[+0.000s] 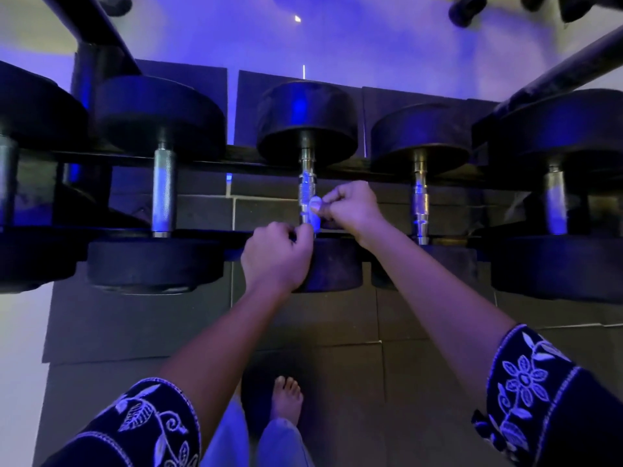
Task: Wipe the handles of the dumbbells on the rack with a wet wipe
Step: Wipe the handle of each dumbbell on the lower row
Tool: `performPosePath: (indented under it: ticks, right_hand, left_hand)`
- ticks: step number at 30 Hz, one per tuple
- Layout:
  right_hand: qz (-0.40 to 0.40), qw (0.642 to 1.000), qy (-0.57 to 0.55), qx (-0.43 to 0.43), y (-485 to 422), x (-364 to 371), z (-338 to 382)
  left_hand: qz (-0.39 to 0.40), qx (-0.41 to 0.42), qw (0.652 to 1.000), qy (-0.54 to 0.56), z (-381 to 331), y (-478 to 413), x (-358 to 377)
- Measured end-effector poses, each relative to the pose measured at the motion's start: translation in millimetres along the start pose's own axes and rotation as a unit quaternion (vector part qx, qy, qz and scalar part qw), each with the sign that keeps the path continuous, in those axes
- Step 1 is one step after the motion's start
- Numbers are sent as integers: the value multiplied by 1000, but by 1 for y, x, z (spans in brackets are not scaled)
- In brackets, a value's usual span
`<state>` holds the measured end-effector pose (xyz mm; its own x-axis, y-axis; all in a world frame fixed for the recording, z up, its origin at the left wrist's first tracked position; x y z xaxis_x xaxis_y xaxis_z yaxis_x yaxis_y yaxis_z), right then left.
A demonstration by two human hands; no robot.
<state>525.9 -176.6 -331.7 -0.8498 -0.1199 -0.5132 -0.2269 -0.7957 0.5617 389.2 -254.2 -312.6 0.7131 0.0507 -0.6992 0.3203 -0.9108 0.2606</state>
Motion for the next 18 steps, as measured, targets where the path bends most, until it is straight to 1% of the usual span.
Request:
performPosePath:
  ticks: [2, 3, 6, 7, 9, 10, 12, 13, 15, 18]
  right_hand:
    - [19, 999, 44, -26, 5, 2, 2]
    - [18, 999, 46, -23, 3, 2, 1]
    - [26, 998, -39, 45, 1, 4, -3]
    - [17, 998, -46, 43, -3, 5, -3]
    - [2, 1000, 14, -10, -6, 6, -2]
    - [7, 998, 54, -33, -1, 5, -2]
    - [19, 994, 89, -52, 6, 4, -3]
    - [34, 996, 75, -41, 7, 4, -5]
    - [53, 998, 8, 23, 2, 6, -6]
    - [71, 985, -100, 120, -7, 15, -1]
  left_hand:
    - [0, -1, 1000, 1, 0, 0, -1]
    - [1, -4, 1000, -3, 0, 1, -1]
    - [4, -10, 1000, -10, -2, 1, -2]
    - [7, -11, 1000, -9, -3, 1, -1]
    - [10, -16, 1000, -10, -2, 1, -2]
    - [10, -17, 1000, -13, -2, 1, -2]
    - [14, -16, 1000, -22, -1, 0, -3]
    - [14, -14, 999, -26, -1, 0, -3]
    - [12, -12, 999, -29, -2, 0, -3]
    - [14, -10, 999, -28, -1, -1, -2]
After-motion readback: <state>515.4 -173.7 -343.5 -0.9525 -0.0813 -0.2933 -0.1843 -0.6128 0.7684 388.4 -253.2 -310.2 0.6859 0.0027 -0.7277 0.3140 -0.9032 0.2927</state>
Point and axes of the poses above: each hand's wrist, its own y-axis away from the middle knuckle, its own x-axis out of the palm, z = x × y, the point moved 4 cm from there along -y, towards the middle knuckle, and after that the axes turned 5 degrees about -z, right-handed, at the moved point
